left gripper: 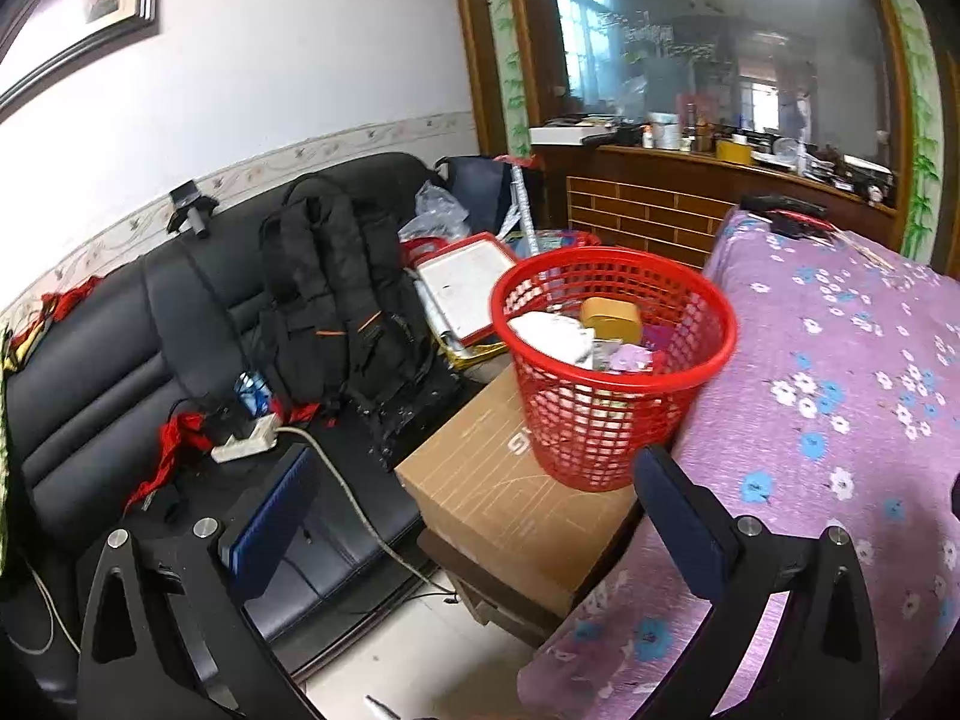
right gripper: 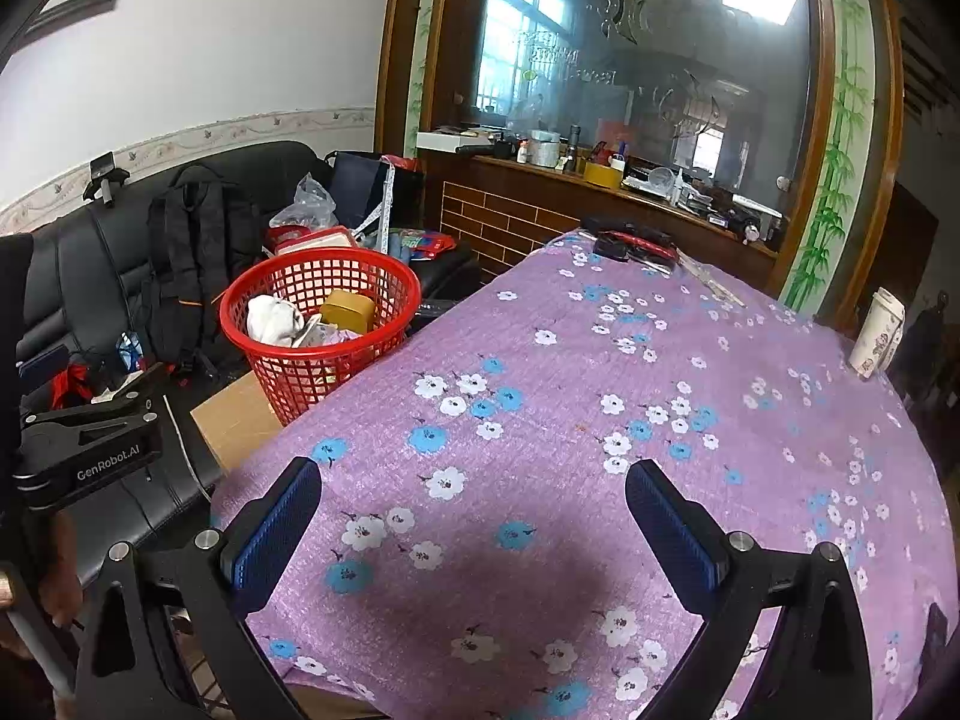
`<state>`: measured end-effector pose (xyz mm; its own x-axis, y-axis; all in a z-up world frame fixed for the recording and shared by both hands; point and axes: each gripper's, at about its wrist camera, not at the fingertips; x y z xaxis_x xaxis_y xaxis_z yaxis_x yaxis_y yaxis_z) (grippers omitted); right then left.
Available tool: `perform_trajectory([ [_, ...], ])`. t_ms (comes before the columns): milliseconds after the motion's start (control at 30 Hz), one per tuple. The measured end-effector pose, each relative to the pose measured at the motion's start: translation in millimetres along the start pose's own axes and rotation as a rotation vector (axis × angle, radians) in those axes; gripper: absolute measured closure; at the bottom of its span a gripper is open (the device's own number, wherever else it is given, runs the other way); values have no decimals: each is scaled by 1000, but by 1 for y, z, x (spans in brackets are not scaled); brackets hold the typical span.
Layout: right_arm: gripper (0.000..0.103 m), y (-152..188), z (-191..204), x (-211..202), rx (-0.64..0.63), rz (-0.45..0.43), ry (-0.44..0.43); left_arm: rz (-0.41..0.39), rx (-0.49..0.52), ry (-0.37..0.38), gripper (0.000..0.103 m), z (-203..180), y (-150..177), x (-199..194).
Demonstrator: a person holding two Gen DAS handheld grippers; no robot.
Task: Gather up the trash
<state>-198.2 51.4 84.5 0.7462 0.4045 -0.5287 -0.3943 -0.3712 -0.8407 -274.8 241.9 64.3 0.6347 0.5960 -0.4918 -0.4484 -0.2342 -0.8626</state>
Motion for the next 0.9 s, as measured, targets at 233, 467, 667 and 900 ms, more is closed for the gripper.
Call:
perform_trajectory([
  [233, 0, 2, -9, -6, 21, -9, 22, -14, 28, 25, 0, -12, 1, -8],
  [467, 0, 2, -15, -4, 38, 1, 22, -21, 45, 26, 0, -18, 2, -10],
  [667, 0, 2, -14, -4, 33, 3, 21, -20, 45, 26, 0, -19, 2, -10],
  [900, 0, 2, -13, -3, 32, 4, 23, -20, 47, 27, 0, -19, 2, -10],
])
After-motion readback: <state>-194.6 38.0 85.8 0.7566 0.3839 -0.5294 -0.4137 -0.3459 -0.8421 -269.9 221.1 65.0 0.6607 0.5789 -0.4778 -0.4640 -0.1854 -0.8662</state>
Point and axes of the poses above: each gripper's, at about its wrist camera, not at the fingertips, and x roughly the way its jaws point, z to its left, y to its underside, and after that the axes turned 4 degrees about -z, right-handed
